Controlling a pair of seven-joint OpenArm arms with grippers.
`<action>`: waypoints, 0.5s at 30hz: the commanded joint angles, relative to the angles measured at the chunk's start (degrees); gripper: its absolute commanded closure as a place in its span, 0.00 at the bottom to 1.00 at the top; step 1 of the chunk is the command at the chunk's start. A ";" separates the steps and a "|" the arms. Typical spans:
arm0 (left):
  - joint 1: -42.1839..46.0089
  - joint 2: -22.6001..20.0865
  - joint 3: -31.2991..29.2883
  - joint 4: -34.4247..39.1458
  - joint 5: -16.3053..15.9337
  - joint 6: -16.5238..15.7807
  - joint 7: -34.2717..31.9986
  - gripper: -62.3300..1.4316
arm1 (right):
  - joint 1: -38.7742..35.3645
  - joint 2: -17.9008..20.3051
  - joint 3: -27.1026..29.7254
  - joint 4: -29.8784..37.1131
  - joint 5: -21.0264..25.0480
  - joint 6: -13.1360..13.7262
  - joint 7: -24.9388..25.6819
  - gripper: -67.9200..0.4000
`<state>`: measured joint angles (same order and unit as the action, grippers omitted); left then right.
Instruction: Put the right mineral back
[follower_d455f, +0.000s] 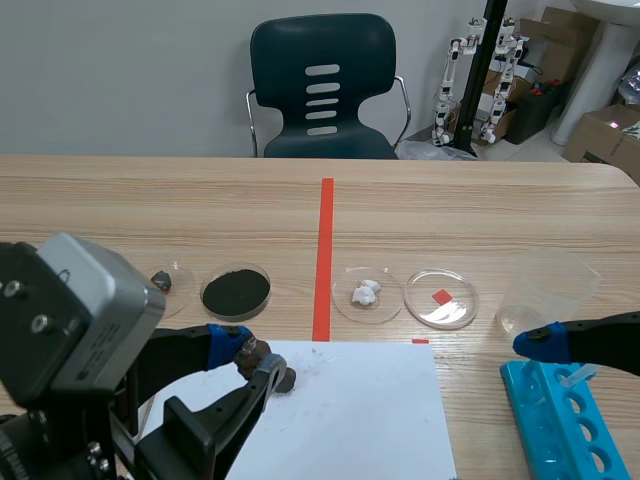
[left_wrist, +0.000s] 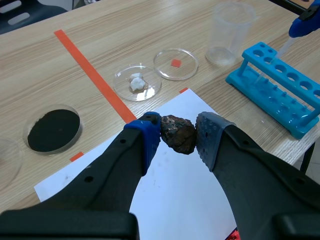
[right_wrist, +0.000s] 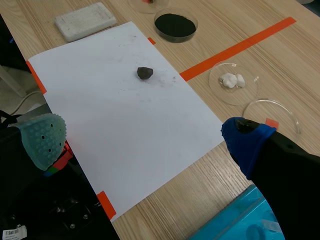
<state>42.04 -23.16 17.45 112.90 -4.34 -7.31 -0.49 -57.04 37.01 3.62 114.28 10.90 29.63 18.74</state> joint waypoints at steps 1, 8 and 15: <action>-0.02 0.42 -0.22 0.46 -0.31 0.09 -0.90 0.73 | 0.07 0.74 0.07 0.26 0.63 0.00 0.66 0.00; 0.00 0.42 -0.22 0.46 2.25 0.11 -0.98 0.73 | 0.07 0.74 0.07 0.26 0.63 0.00 0.66 0.00; 0.00 0.42 -0.20 0.46 2.27 0.11 -0.98 0.73 | 0.07 0.74 0.07 0.26 0.63 0.00 0.66 0.00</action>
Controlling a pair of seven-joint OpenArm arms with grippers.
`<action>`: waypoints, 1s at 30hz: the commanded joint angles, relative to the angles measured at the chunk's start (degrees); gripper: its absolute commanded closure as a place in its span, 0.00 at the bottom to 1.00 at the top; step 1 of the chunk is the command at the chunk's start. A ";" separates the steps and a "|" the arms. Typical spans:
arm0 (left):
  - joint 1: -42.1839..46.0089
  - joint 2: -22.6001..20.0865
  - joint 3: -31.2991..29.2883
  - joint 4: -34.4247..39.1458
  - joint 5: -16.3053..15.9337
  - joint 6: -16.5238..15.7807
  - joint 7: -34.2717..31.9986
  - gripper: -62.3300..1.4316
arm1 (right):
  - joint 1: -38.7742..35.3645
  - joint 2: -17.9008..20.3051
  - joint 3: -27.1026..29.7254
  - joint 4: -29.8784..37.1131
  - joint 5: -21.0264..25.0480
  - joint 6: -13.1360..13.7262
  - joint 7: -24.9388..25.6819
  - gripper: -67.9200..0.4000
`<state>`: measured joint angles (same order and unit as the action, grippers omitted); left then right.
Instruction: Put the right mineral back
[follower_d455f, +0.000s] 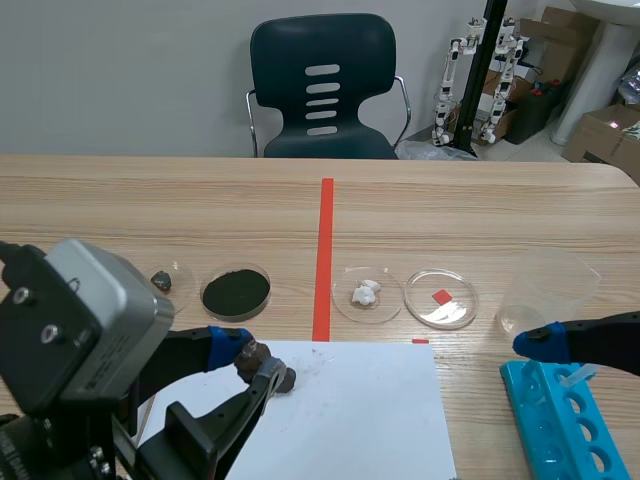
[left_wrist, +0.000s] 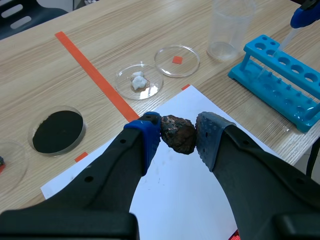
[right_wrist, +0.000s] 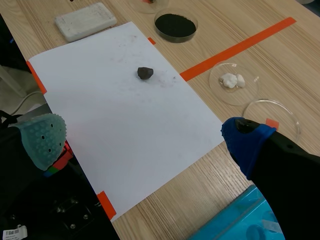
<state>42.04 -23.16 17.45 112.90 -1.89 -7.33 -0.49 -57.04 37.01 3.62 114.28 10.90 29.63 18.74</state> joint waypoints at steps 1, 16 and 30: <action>0.00 0.42 -0.20 0.46 -0.17 0.13 -0.98 0.73 | 0.07 0.74 0.07 0.26 0.63 0.00 0.66 0.00; -8.20 0.42 6.97 -0.42 -0.20 0.37 8.96 0.73 | 0.07 0.74 0.07 0.26 0.63 0.00 0.66 0.00; -29.14 10.29 19.12 -18.18 -2.19 9.97 28.96 0.73 | 0.07 0.74 0.07 0.26 0.63 0.00 0.66 0.00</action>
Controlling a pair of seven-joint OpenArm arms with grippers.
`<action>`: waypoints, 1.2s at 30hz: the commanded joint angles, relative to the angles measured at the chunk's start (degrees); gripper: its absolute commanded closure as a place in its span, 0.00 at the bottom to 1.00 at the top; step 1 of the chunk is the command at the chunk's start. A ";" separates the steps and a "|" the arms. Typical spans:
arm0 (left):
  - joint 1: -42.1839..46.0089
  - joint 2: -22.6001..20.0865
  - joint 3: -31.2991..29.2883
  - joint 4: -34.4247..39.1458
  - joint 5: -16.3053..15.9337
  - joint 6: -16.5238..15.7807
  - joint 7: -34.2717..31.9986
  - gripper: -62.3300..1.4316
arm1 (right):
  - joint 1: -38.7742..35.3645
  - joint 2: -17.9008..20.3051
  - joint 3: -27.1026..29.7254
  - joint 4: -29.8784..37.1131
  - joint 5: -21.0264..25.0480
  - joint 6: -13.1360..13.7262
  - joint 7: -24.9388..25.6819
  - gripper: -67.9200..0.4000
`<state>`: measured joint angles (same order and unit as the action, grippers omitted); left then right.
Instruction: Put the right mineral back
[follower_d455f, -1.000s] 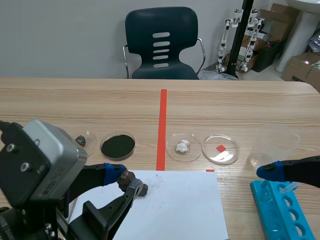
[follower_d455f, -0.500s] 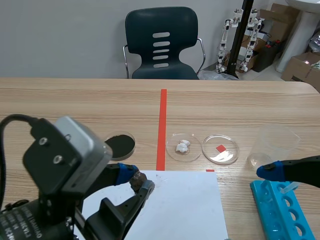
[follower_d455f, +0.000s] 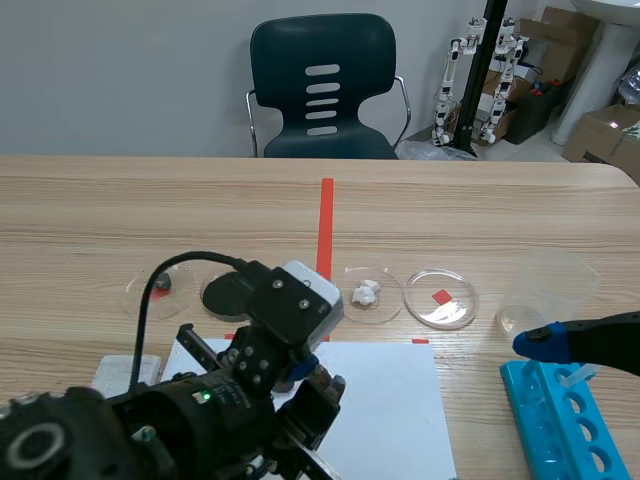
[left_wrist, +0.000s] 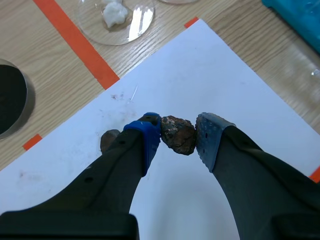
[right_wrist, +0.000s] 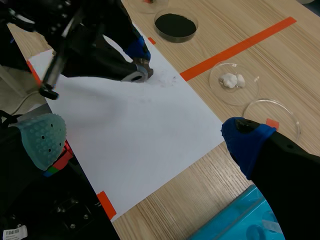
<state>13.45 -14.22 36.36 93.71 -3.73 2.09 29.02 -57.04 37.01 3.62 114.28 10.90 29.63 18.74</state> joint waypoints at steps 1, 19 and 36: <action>-2.03 2.67 0.92 -0.48 -0.35 1.70 0.92 0.73 | 0.07 0.74 0.07 0.26 0.63 0.00 0.66 0.00; -22.62 19.96 3.72 -24.33 0.35 15.19 20.74 0.73 | 0.07 0.74 0.07 0.26 0.66 0.00 0.66 0.00; -28.11 22.69 10.71 -35.69 0.31 15.17 20.85 0.73 | 0.07 0.74 0.07 0.26 0.66 0.00 0.66 0.00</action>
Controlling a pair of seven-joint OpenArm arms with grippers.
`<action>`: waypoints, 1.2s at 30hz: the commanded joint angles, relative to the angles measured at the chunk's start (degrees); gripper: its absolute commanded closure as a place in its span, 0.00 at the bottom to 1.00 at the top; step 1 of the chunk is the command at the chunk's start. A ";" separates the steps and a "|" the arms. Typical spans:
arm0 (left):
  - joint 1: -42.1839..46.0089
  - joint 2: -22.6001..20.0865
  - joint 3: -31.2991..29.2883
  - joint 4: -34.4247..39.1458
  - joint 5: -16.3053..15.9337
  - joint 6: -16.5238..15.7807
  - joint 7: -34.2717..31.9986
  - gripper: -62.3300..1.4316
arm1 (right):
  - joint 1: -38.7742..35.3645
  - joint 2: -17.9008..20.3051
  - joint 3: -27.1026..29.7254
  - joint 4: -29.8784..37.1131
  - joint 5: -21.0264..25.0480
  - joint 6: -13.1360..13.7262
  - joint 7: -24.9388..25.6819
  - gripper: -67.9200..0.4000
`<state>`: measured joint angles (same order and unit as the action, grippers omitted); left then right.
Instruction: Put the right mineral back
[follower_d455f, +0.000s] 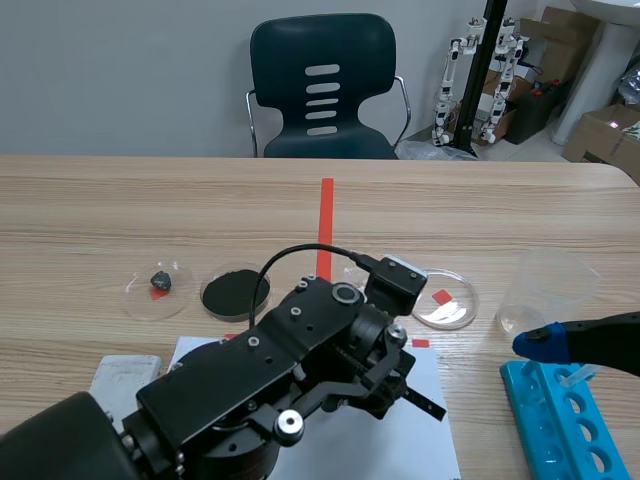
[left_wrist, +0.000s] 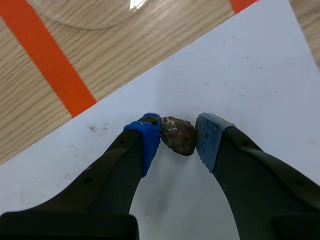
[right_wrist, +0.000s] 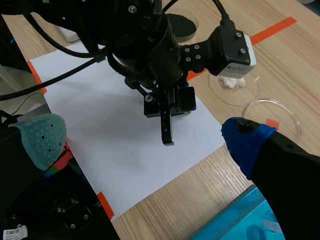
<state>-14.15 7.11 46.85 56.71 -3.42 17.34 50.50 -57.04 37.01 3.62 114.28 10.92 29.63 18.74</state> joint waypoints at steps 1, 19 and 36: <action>-0.48 1.36 0.68 1.31 -0.07 -0.09 -0.96 0.73 | 0.07 0.74 0.07 0.26 0.63 0.00 0.66 0.00; -0.44 1.36 2.10 1.31 -3.15 -0.09 -4.02 0.72 | 0.07 0.74 0.07 0.26 0.63 0.00 0.66 0.00; -0.13 1.36 2.10 1.31 -2.38 -0.09 -3.98 0.30 | 0.07 0.74 0.07 0.26 0.63 0.00 0.66 0.00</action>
<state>-14.11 7.11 48.99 56.71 -5.87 17.32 46.87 -57.04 37.01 3.62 114.28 10.92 29.63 18.74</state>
